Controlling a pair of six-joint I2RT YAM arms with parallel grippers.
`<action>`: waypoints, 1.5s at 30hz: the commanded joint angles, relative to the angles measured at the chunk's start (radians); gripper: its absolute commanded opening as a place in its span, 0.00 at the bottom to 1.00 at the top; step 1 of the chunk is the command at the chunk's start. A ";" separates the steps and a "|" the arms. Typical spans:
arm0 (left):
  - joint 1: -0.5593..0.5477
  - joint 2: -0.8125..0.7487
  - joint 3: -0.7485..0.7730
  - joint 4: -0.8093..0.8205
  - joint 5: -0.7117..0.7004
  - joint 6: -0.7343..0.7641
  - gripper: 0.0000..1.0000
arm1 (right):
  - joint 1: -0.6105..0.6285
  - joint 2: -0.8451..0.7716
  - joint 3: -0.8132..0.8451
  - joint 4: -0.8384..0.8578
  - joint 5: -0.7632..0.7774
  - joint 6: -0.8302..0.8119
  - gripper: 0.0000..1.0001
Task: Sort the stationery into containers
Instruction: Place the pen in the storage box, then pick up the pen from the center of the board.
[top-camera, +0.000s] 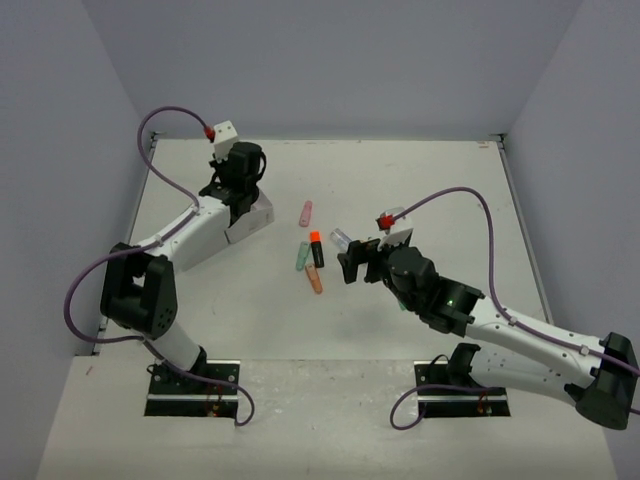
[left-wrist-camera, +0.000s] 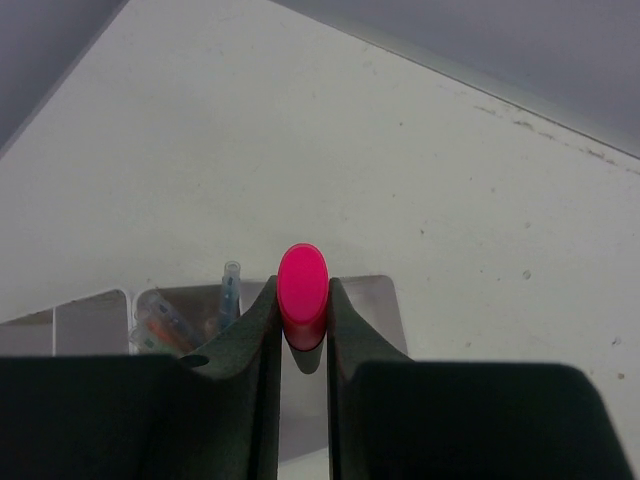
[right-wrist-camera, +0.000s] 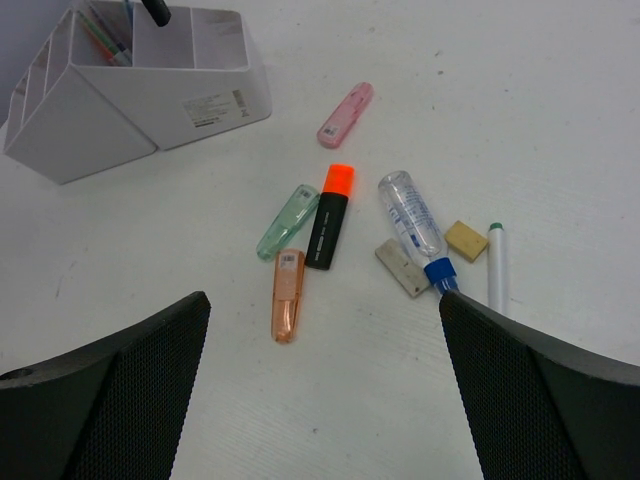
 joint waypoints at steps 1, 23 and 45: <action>0.009 0.010 -0.062 0.078 -0.042 -0.039 0.00 | -0.009 0.001 -0.005 0.021 -0.027 0.022 0.99; -0.113 -0.286 -0.166 0.014 0.019 -0.080 0.58 | -0.022 0.228 0.105 0.017 -0.143 0.057 0.95; -0.176 -0.977 -0.345 -0.430 0.420 0.004 1.00 | -0.126 0.915 0.608 -0.241 -0.154 0.162 0.59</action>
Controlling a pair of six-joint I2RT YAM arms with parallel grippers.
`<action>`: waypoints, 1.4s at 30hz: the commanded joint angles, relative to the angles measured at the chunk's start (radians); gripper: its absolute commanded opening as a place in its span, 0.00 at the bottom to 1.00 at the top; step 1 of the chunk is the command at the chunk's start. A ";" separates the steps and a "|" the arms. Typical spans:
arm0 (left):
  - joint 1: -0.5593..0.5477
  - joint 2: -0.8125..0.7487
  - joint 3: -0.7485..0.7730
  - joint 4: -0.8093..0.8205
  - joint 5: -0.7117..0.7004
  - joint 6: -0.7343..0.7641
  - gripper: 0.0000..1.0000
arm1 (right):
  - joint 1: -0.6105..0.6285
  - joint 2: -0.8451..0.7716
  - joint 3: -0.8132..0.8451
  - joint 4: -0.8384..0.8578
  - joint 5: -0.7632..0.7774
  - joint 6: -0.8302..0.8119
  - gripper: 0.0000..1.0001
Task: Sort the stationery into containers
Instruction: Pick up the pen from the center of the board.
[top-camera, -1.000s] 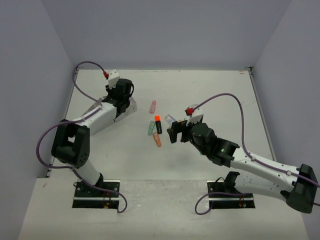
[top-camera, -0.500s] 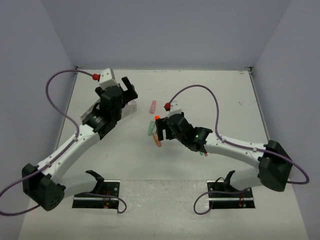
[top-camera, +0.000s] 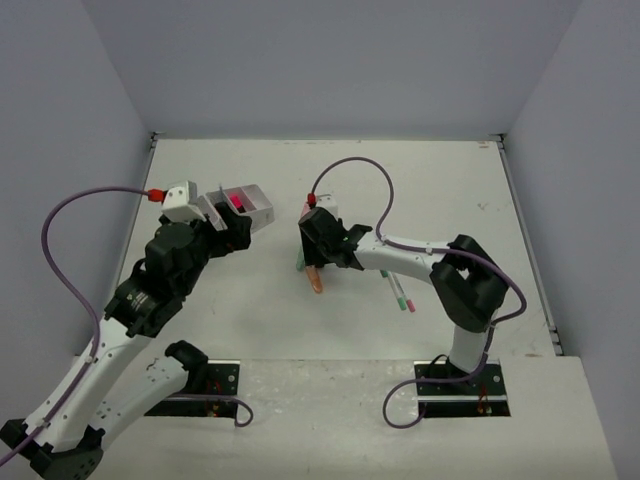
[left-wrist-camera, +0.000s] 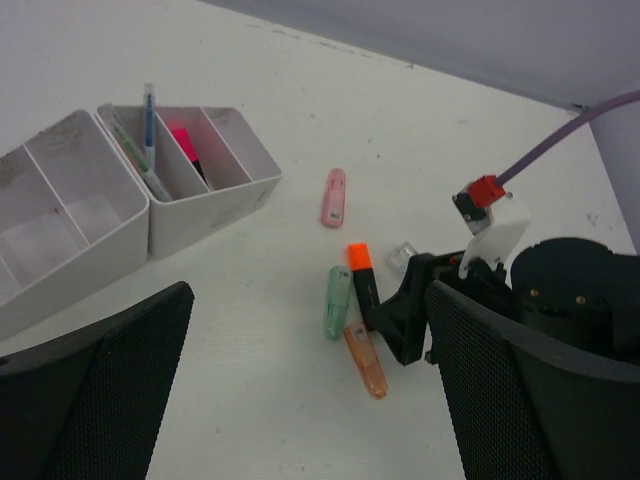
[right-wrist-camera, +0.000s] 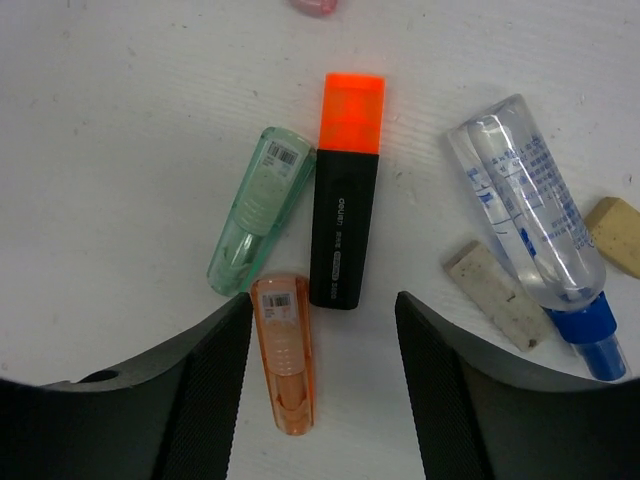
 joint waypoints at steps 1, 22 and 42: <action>0.001 -0.054 -0.005 -0.104 0.072 0.089 1.00 | -0.026 0.044 0.087 -0.019 -0.007 -0.015 0.58; 0.003 -0.066 -0.090 -0.067 0.124 0.092 1.00 | -0.072 0.206 0.141 -0.046 -0.092 0.005 0.39; 0.003 0.115 -0.127 0.376 0.536 -0.117 1.00 | 0.043 -0.359 -0.164 0.120 -0.022 -0.181 0.12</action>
